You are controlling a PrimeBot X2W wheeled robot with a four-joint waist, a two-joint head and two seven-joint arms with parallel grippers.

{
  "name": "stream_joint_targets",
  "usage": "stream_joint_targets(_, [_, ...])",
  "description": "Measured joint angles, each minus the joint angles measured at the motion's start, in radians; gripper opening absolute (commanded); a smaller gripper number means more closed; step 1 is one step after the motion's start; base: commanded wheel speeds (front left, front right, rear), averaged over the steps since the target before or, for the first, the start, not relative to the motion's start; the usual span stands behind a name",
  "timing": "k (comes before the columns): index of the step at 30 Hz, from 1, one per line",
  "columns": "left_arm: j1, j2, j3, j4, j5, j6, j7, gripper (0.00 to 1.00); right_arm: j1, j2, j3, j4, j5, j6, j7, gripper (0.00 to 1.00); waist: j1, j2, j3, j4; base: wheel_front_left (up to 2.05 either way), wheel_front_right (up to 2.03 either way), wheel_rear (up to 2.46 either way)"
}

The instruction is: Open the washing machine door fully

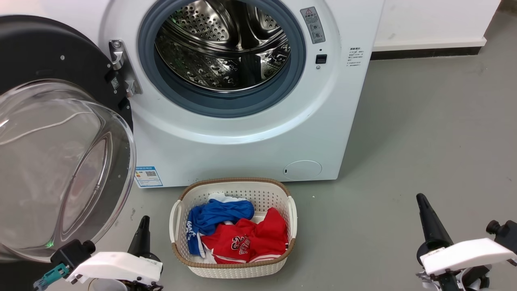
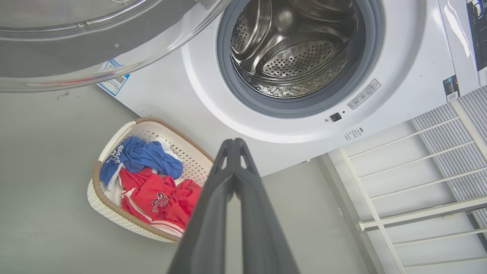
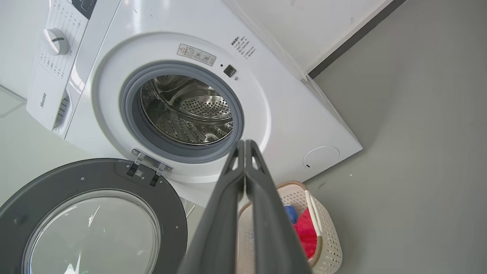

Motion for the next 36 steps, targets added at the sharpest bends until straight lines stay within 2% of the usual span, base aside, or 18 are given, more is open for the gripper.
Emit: stream_joint_targets(36, [-0.04,-0.059,0.101,0.022,-0.303,-0.092,0.092,0.0,-0.037,0.003,-0.035,0.039,0.401,0.0,0.054,0.0,0.0,0.0,0.004,0.025,0.0,0.0,0.0])
